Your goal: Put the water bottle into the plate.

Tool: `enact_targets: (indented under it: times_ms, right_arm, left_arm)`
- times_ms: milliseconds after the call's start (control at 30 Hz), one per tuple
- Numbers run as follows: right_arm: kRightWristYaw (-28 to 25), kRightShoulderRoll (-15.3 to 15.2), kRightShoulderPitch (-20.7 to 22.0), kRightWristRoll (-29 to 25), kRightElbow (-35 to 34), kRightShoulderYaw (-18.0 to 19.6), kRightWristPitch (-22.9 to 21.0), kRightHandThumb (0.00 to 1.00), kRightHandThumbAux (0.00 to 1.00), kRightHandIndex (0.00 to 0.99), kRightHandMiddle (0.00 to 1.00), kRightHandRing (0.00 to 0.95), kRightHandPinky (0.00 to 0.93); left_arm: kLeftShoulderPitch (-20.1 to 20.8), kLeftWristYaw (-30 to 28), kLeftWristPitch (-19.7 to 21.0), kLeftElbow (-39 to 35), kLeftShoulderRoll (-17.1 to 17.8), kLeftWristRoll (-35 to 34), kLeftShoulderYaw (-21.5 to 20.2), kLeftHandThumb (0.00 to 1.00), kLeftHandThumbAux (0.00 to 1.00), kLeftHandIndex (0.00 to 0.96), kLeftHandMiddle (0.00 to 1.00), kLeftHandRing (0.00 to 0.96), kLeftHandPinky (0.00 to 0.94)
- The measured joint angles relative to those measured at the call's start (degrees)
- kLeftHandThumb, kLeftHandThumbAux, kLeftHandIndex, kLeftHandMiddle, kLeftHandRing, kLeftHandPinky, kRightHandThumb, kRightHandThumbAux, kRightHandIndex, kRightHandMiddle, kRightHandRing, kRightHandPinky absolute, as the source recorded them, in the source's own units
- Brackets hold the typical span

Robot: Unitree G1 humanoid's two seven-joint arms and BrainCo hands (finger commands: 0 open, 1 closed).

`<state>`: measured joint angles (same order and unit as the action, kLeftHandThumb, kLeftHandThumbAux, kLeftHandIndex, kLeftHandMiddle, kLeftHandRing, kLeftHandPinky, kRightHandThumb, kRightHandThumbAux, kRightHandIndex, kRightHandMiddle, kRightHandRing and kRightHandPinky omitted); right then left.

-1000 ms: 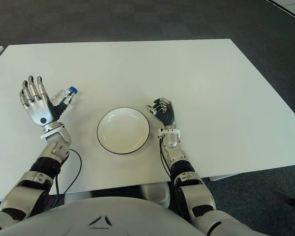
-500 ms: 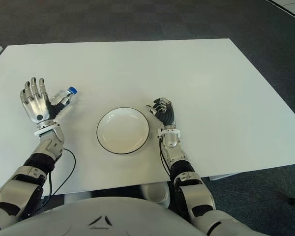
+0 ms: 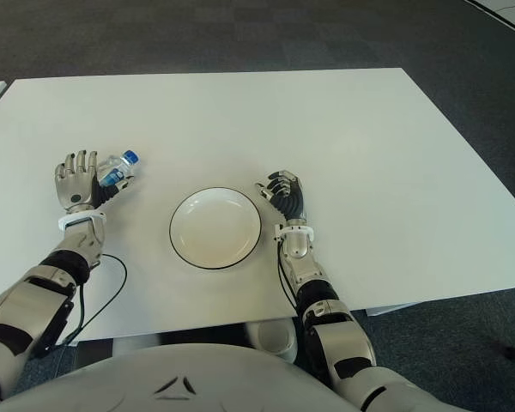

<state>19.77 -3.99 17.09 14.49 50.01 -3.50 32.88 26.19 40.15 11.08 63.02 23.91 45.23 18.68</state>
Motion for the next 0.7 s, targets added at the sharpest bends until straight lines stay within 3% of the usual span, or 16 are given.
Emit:
enact_targets:
  times_ms: [200,533,700]
  right_arm:
    - [0.4,-0.2,0.0,0.0,0.2,-0.1,0.5,0.707,0.728,0.432,0.606,0.618,0.634]
    - [0.4,-0.3,0.0,-0.1,0.2,0.0,0.6,0.707,0.728,0.431,0.595,0.612,0.629]
    - [0.4,-0.3,0.0,-0.2,0.2,0.0,0.7,0.707,0.728,0.431,0.591,0.609,0.622]
  left_arm:
    - [1.3,-5.4,-0.6,0.7,1.2,0.0,2.9,0.432,0.144,0.0,0.0,0.0,0.0]
    - [5.2,-18.1,-0.3,0.6,3.1,-1.9,3.5,0.477,0.272,0.0,0.004,0.0,0.004]
    - [6.4,-24.5,-0.2,0.0,3.6,-4.7,2.4,0.521,0.299,0.0,0.106,0.097,0.175]
